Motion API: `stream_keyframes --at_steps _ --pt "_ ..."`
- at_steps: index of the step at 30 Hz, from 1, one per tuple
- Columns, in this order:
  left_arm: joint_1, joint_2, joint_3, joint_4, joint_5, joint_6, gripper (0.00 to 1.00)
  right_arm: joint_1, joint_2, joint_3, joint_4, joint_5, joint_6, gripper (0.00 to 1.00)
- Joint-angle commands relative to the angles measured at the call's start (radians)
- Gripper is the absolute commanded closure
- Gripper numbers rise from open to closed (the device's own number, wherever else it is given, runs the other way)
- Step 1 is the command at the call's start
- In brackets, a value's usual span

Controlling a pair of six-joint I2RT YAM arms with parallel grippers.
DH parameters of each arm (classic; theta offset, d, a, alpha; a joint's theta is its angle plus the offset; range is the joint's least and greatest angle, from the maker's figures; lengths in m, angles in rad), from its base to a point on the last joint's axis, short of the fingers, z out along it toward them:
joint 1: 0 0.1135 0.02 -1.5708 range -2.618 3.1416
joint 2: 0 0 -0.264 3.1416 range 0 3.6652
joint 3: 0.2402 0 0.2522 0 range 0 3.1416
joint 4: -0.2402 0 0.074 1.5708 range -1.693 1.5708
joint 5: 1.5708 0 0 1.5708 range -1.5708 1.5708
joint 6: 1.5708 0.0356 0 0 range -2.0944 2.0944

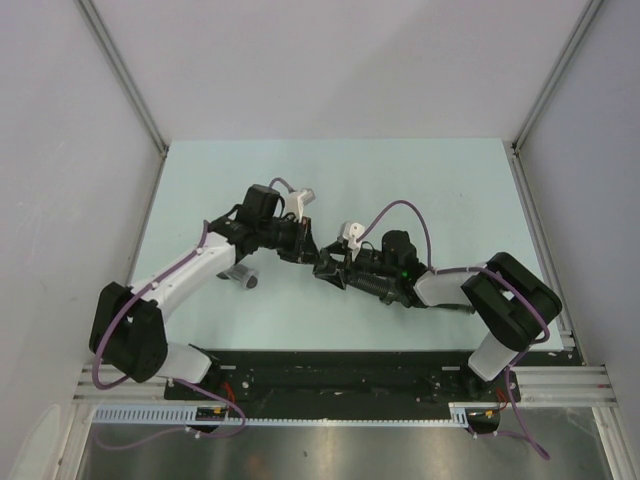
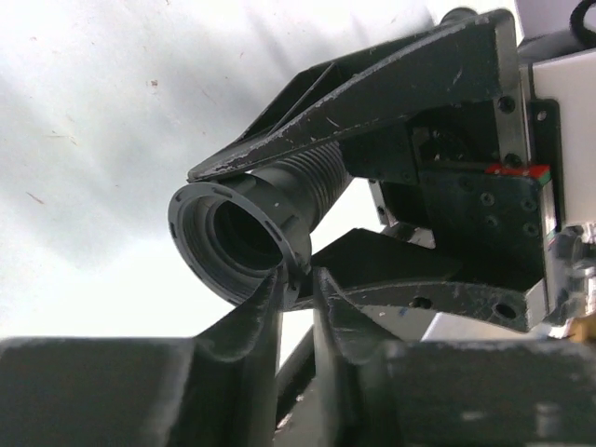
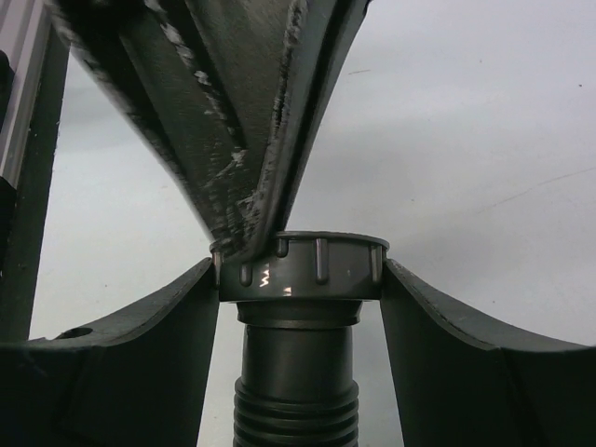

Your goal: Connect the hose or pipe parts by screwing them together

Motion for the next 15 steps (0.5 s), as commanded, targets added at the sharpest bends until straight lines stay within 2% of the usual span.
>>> stream_keyframes --at_steps 1,2,3,7,10,14,15 --pt "-0.007 -0.055 -0.004 0.027 -0.031 -0.023 0.61 0.004 -0.002 0.033 0.052 0.003 -0.011 0.62" --pt "-0.004 -0.069 -0.003 0.027 -0.051 -0.032 0.52 0.005 -0.007 0.033 0.04 0.009 -0.015 0.64" --pt "0.001 -0.078 0.002 0.026 -0.074 -0.038 0.39 0.004 -0.01 0.033 0.034 0.009 -0.026 0.66" --pt "0.043 -0.116 0.017 0.021 -0.219 -0.083 0.2 -0.004 -0.028 0.033 -0.003 0.015 -0.044 0.69" --pt "0.106 -0.138 0.022 -0.015 -0.336 -0.144 0.18 -0.012 -0.048 0.033 -0.039 0.015 -0.055 0.69" --pt "0.214 -0.15 0.008 -0.109 -0.673 -0.29 0.17 -0.012 -0.068 0.031 -0.103 0.02 -0.08 0.7" --pt "0.303 -0.161 -0.021 -0.139 -0.703 -0.317 0.16 -0.013 -0.082 0.028 -0.115 0.018 -0.089 0.7"
